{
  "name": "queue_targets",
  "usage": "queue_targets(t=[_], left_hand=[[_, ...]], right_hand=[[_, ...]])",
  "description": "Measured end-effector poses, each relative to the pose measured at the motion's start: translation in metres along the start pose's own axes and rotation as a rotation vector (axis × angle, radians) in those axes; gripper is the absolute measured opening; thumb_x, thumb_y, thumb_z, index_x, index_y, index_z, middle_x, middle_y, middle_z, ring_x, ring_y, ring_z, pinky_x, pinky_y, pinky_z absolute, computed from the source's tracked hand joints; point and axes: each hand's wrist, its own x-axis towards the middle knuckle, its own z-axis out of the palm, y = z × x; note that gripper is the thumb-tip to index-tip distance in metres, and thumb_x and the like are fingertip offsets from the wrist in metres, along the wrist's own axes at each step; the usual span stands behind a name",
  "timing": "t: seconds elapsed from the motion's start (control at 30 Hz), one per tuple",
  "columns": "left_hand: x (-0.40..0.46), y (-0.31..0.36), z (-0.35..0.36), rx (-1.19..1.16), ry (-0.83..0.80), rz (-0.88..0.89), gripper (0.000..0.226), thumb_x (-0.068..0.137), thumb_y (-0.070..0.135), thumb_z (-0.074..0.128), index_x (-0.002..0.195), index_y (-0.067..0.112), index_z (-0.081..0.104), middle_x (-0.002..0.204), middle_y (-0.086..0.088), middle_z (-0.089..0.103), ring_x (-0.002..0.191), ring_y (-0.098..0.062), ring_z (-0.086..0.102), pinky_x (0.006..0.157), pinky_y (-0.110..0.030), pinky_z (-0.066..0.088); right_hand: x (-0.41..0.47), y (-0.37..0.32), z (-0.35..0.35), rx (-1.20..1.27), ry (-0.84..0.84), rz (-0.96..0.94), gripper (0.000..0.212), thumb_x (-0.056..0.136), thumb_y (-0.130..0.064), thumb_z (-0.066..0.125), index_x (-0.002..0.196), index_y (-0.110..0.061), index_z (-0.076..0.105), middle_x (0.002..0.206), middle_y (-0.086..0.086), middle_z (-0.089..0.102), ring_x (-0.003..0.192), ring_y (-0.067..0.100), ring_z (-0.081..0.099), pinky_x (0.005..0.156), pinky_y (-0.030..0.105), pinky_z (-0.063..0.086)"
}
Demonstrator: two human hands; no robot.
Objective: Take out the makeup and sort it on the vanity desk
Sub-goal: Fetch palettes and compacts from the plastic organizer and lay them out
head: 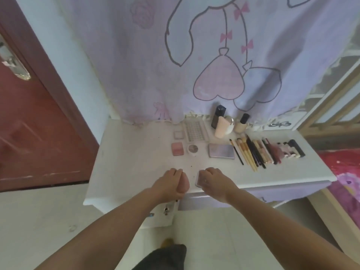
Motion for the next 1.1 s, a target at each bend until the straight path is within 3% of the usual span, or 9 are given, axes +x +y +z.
queue_targets(t=[0.27, 0.43, 0.57, 0.73, 0.83, 0.97, 1.1], left_hand=[[0.078, -0.016, -0.01, 0.139, -0.091, 0.02, 0.084, 0.08, 0.036, 0.063, 0.146, 0.012, 0.016, 0.144, -0.01, 0.029, 0.129, -0.027, 0.033, 0.1, -0.039, 0.039], [0.091, -0.016, -0.003, 0.265, -0.103, 0.029, 0.084, 0.08, 0.036, 0.061, 0.145, 0.012, 0.015, 0.142, -0.012, 0.028, 0.129, -0.029, 0.031, 0.1, -0.039, 0.038], [0.09, -0.015, -0.004, 0.229, -0.141, 0.0, 0.089, 0.08, 0.04, 0.06, 0.148, 0.014, 0.009, 0.147, -0.01, 0.022, 0.134, -0.028, 0.025, 0.105, -0.038, 0.033], [0.1, 0.0, -0.028, 0.161, 0.03, 0.09, 0.068, 0.09, 0.037, 0.047, 0.147, 0.015, 0.019, 0.146, -0.008, 0.031, 0.132, -0.025, 0.032, 0.105, -0.035, 0.031], [0.115, 0.022, -0.048, 0.159, 0.074, 0.201, 0.062, 0.092, 0.038, 0.047, 0.145, 0.018, 0.023, 0.142, -0.004, 0.037, 0.127, -0.021, 0.037, 0.105, -0.033, 0.032], [0.13, 0.058, -0.061, 0.239, 0.183, 0.398, 0.056, 0.095, 0.042, 0.04, 0.144, 0.02, 0.024, 0.14, -0.001, 0.04, 0.129, -0.021, 0.037, 0.107, -0.036, 0.029], [0.124, 0.093, -0.048, 0.378, 0.144, 0.611, 0.056, 0.095, 0.049, 0.031, 0.144, 0.021, 0.023, 0.146, 0.0, 0.032, 0.135, -0.018, 0.027, 0.113, -0.043, 0.019]], right_hand=[[0.066, 0.025, -0.007, -0.115, -0.149, -0.098, 0.049, 0.088, -0.027, 0.054, 0.133, -0.016, 0.037, 0.136, 0.008, 0.038, 0.126, 0.029, 0.036, 0.091, 0.04, 0.048], [0.077, 0.036, -0.009, -0.15, -0.197, -0.147, 0.051, 0.09, -0.028, 0.053, 0.135, -0.016, 0.034, 0.139, 0.008, 0.034, 0.127, 0.029, 0.034, 0.091, 0.042, 0.048], [0.075, 0.038, -0.01, -0.136, -0.212, -0.169, 0.053, 0.089, -0.031, 0.054, 0.135, -0.015, 0.034, 0.14, 0.007, 0.033, 0.127, 0.028, 0.034, 0.092, 0.041, 0.047], [0.07, 0.047, -0.035, -0.128, -0.047, -0.143, 0.049, 0.093, -0.032, 0.051, 0.138, -0.016, 0.037, 0.144, 0.006, 0.037, 0.131, 0.026, 0.035, 0.102, 0.038, 0.038], [0.054, 0.056, -0.051, -0.148, 0.148, -0.028, 0.045, 0.098, -0.041, 0.037, 0.137, -0.019, 0.041, 0.147, 0.005, 0.037, 0.135, 0.023, 0.034, 0.108, 0.038, 0.03], [0.01, 0.06, -0.064, -0.177, 0.427, 0.287, 0.054, 0.098, -0.046, 0.024, 0.141, -0.018, 0.041, 0.149, 0.007, 0.038, 0.138, 0.026, 0.033, 0.112, 0.045, 0.028], [-0.059, 0.046, -0.038, -0.168, 0.342, 0.761, 0.065, 0.092, -0.054, -0.002, 0.151, -0.026, 0.005, 0.159, 0.003, 0.005, 0.147, 0.023, 0.002, 0.116, 0.051, -0.001]])
